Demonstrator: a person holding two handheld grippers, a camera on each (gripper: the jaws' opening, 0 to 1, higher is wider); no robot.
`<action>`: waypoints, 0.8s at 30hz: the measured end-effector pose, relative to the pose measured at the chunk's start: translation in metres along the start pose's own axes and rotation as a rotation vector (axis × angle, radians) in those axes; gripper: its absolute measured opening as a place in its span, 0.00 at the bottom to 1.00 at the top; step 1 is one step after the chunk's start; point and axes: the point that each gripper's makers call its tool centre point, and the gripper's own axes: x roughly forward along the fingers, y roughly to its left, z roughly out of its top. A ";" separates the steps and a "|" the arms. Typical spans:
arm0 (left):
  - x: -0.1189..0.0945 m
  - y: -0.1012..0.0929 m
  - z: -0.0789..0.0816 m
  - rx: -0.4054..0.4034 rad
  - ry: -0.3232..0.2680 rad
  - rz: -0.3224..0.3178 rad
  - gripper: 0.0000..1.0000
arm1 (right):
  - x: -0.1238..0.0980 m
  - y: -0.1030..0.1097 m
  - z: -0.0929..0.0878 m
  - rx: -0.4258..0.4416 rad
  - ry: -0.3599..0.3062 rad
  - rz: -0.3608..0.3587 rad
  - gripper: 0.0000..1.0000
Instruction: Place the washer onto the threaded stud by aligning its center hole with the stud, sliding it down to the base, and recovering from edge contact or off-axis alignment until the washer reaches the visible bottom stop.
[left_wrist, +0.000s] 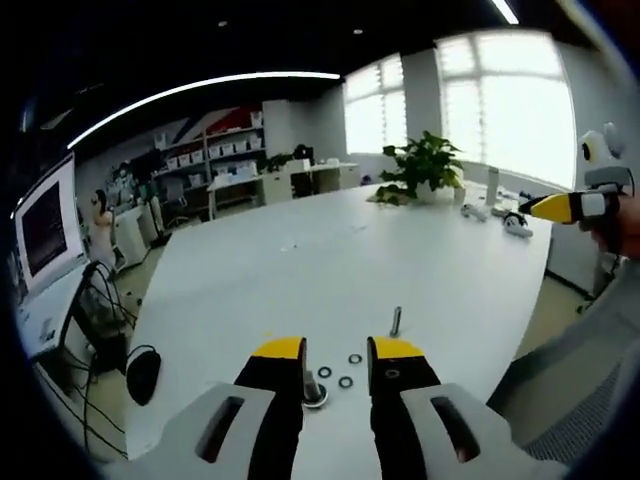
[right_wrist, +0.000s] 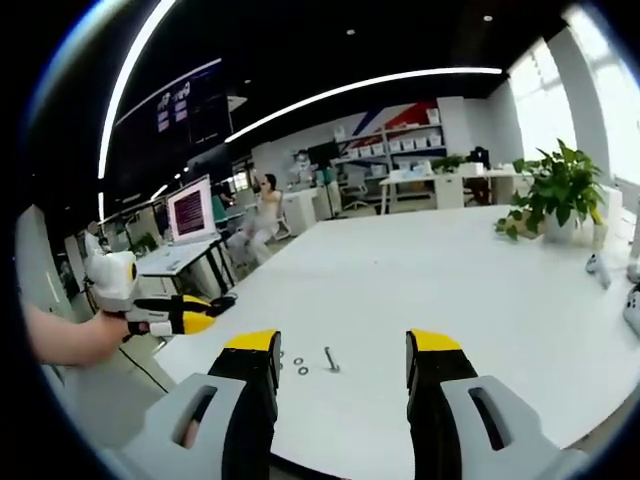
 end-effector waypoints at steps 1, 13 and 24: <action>0.000 0.001 0.001 0.002 -0.005 0.004 0.22 | 0.001 -0.002 0.003 0.000 -0.006 0.001 0.53; -0.008 0.016 0.012 -0.045 -0.083 0.041 0.23 | 0.018 -0.017 0.011 -0.076 0.015 -0.003 0.53; -0.007 0.013 0.016 -0.031 -0.106 0.038 0.23 | 0.040 0.003 -0.010 -0.100 0.099 0.077 0.52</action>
